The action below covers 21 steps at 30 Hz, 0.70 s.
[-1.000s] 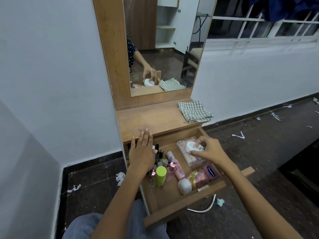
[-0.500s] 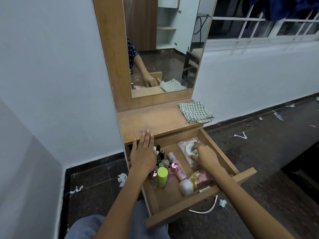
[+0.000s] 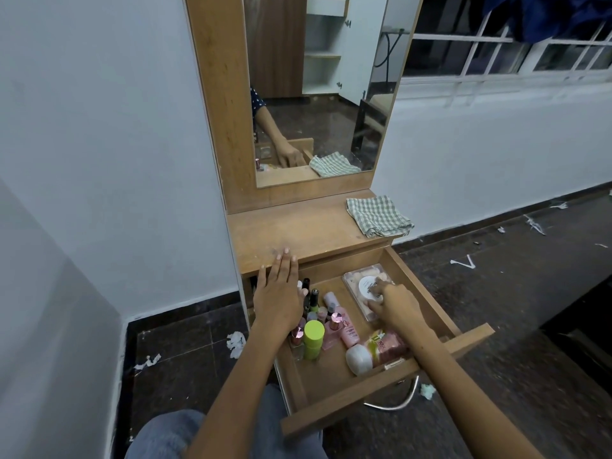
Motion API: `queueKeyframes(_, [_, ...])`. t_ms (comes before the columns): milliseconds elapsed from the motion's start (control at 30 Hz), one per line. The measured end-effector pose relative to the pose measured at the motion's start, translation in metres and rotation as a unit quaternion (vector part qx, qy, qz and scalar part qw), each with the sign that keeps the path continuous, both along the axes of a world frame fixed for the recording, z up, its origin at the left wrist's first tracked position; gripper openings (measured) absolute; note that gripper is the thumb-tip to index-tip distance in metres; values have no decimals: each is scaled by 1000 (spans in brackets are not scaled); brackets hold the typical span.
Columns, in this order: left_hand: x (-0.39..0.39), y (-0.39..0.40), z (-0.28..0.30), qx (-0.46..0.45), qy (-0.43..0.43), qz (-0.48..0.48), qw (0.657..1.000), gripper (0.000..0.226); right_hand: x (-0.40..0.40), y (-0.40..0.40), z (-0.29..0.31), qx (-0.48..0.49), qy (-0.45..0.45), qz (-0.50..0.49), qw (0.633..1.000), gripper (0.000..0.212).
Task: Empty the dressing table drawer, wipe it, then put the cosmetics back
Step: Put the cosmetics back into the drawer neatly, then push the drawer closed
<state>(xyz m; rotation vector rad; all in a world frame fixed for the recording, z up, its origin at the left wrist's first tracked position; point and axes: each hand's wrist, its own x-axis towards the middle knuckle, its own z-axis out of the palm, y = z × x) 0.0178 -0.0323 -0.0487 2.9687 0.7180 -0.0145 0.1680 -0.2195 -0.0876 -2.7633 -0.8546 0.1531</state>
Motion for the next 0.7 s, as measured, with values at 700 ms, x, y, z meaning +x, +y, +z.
queueKeyframes(700, [-37, -56, 39, -19, -114, -16, 993, 55, -47, -38, 51, 293, -33, 12, 955, 33])
